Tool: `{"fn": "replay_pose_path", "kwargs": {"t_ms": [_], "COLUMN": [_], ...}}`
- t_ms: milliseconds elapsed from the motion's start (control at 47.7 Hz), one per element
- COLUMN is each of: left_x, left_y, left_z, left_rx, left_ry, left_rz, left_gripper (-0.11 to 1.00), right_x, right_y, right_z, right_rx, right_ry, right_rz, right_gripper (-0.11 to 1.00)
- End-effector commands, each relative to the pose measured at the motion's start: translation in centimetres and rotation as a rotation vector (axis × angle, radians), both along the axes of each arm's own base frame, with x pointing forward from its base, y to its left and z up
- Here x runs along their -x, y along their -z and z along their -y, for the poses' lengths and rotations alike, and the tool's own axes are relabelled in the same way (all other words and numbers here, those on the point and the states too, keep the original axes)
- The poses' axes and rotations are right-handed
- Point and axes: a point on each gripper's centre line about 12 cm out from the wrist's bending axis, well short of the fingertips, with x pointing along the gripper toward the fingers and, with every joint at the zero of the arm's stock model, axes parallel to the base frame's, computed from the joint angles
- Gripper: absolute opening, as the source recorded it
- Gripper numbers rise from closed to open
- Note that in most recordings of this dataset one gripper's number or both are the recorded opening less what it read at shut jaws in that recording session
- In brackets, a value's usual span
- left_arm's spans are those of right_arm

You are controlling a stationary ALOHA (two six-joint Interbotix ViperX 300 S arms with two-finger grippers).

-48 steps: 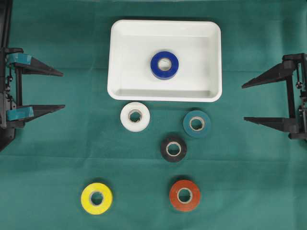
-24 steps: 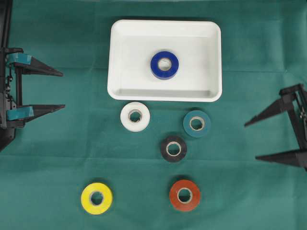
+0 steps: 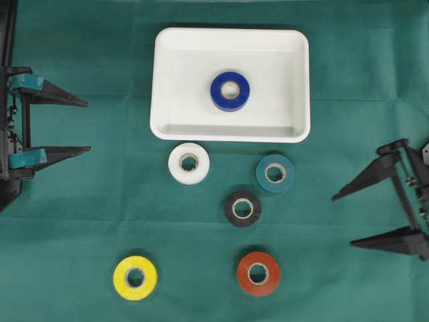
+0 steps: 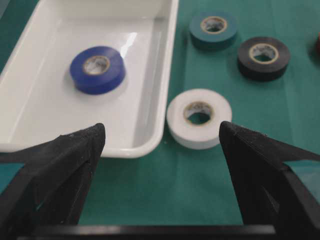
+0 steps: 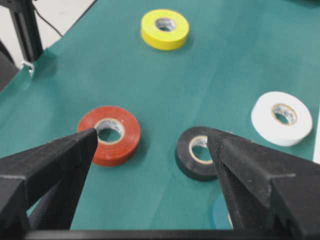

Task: Pick up the tape from a random location and place it into the white case.
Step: 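Move the open right gripper toward the red-orange tape roll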

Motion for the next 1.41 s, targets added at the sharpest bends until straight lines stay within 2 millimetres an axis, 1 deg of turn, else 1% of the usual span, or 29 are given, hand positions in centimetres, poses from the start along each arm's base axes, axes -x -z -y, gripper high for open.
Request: {"fn": "replay_pose_path", "kwargs": {"t_ms": [0,189,461,692,818,986,1195,1384], "left_x": [-0.3,-0.3,-0.3,-0.3,-0.2,-0.2,-0.2,-0.2], "left_y": [-0.5,-0.5,-0.4,-0.4,-0.3,-0.1,-0.1,-0.1], "left_z": [0.0,0.0,0.0,0.0,0.0,0.0,0.0,0.0], "left_rx": [0.002,0.001,0.003,0.004,0.005,0.007,0.007,0.007], "left_ry": [0.000,0.001,0.000,0.000,0.000,0.000,-0.001,0.000], "left_rz": [0.016,0.013,0.011,0.007,-0.001,-0.018,-0.018,-0.018], "left_gripper": [0.93,0.93,0.93,0.93,0.93,0.93,0.93,0.93], "right_x": [-1.6,-5.0,-9.4,-12.3,-12.9,-12.9,-13.1,-13.5], "right_y": [-1.1,-1.1,-1.1,-1.0,-0.8,-0.9,-0.8,0.2], "right_z": [-0.8,-2.2,-3.9,-5.5,-5.8,-5.7,-5.6,-5.7], "right_rx": [-0.004,0.012,0.019,0.025,0.028,0.019,0.024,0.078], "right_ry": [-0.013,-0.021,-0.026,-0.039,-0.037,-0.024,0.014,0.040], "right_rz": [0.025,0.004,-0.024,-0.045,-0.067,-0.124,-0.298,-0.497], "right_gripper": [0.91,0.91,0.91,0.91,0.91,0.91,0.91,0.91]}}
